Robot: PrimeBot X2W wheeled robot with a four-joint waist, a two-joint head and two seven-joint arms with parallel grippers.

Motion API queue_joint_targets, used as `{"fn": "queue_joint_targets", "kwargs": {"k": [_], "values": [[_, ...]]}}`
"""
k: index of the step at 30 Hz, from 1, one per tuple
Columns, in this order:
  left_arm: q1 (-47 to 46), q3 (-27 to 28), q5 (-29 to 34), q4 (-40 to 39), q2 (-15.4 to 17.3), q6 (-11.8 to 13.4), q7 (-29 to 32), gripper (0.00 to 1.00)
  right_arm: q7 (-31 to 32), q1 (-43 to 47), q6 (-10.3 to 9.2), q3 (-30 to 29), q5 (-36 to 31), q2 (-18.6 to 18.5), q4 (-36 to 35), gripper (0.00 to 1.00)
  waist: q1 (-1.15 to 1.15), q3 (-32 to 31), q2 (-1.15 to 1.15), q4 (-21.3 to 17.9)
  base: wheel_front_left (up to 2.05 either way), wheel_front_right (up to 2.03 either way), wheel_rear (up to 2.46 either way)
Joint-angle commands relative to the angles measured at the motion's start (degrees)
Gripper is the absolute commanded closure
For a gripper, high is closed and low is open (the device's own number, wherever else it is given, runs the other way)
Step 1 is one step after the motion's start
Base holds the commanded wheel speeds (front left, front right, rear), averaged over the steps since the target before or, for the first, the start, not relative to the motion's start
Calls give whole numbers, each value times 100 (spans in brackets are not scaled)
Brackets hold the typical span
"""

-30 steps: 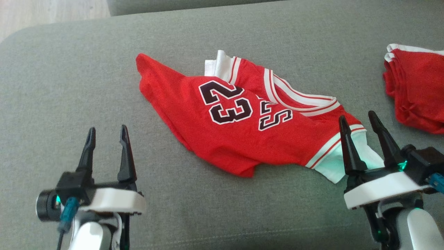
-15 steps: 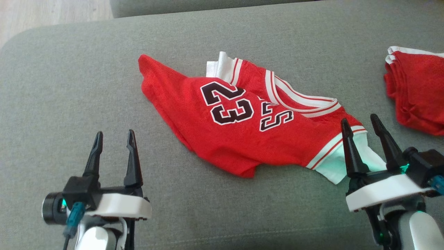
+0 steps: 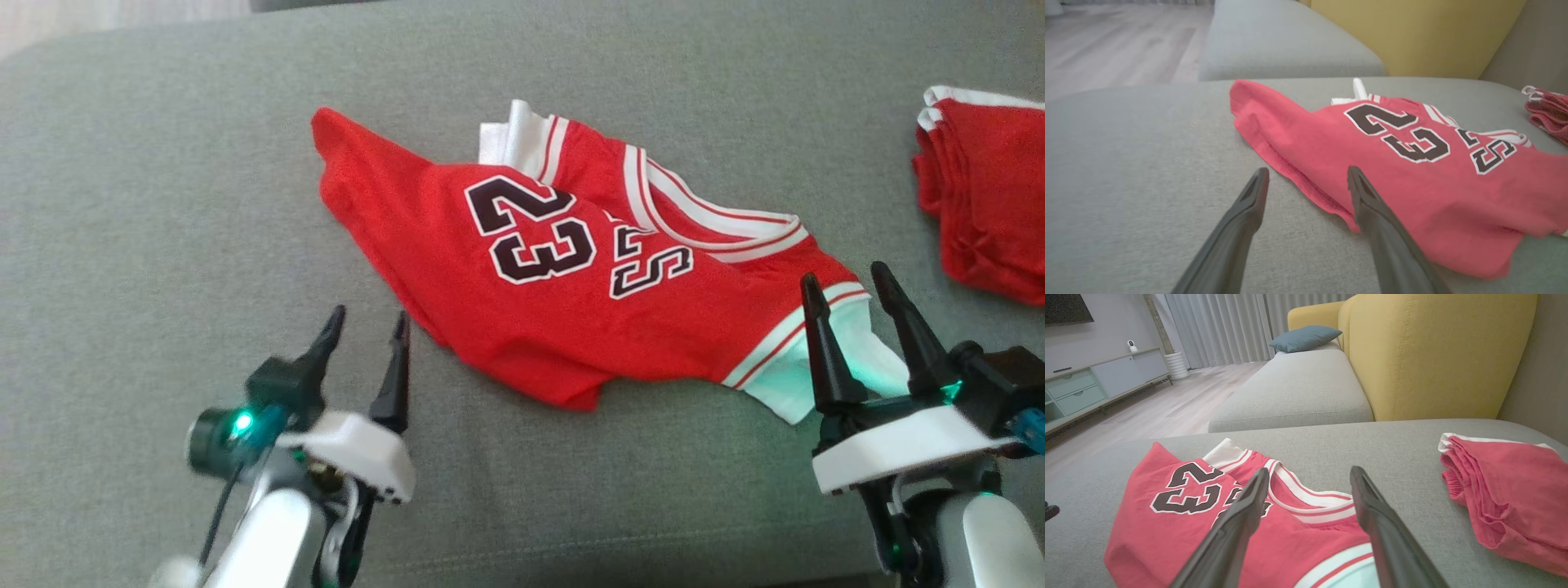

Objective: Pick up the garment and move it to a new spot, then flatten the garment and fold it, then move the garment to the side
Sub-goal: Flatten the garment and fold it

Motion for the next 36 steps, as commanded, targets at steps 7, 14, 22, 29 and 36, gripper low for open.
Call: {"fn": "queue_joint_targets", "kwargs": {"k": [7,14,22,29,36], "values": [[-827,-42,-221,936,-176,-334,302,0,-44,-262,21,146,41,7,-148,0,0,225,0,-224,0,0,0],[-979,-33,-425,1547,-264,-383,402,0,-84,-263,21,104,63,36,-95,0,0,300,0,-333,0,0,0],[-1049,-181,-635,1815,-349,-587,549,100,-91,-281,21,105,71,69,-60,0,0,289,0,-307,0,0,0],[-861,-15,-553,1371,-167,-295,141,100,-100,-219,21,36,83,87,-28,0,0,136,0,-259,0,0,0],[-249,176,-302,-772,454,168,553,100,-119,-46,21,-143,128,111,-11,0,0,-79,0,4,0,0,0]]}}
